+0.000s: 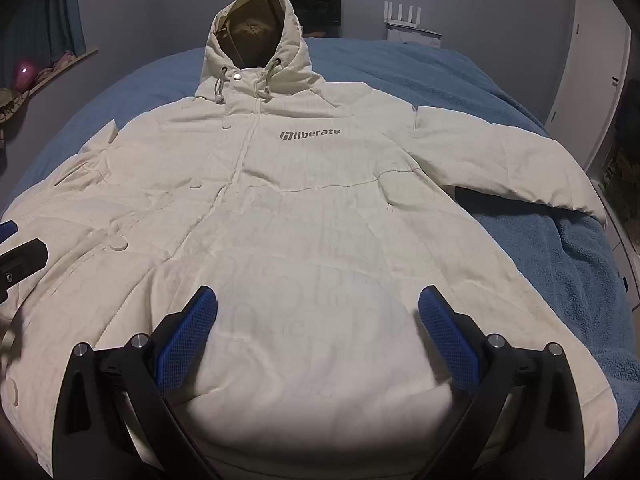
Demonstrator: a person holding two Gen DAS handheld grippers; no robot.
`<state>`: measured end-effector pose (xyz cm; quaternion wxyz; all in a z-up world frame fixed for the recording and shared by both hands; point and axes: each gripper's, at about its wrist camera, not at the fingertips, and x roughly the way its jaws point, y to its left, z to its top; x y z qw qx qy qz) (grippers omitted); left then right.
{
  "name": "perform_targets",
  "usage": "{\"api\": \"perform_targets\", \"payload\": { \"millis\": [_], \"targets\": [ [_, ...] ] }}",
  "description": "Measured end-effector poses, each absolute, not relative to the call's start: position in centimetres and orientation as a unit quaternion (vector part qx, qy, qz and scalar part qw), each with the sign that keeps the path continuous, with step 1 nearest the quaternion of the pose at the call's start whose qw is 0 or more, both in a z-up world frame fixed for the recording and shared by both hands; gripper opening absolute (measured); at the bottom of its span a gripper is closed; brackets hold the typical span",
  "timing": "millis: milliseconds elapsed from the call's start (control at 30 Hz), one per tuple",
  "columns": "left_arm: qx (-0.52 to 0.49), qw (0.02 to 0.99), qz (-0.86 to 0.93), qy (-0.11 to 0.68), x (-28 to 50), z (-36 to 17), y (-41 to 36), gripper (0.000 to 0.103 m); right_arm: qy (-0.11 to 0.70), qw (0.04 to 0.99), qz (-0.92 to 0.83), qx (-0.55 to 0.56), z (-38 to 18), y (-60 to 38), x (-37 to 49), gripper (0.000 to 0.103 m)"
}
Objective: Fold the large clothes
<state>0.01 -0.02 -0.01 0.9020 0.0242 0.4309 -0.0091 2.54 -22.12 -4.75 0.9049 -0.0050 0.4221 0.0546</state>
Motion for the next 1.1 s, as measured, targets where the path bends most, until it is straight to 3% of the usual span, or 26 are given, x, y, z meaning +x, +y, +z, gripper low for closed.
{"api": "perform_targets", "payload": {
  "millis": [1100],
  "targets": [
    [0.021, 0.902, -0.011, 0.431, 0.00, 0.00, 0.00, 0.097, 0.426, 0.903, 0.056, -0.002, -5.07, -22.27, 2.65, 0.097]
  ]
}}
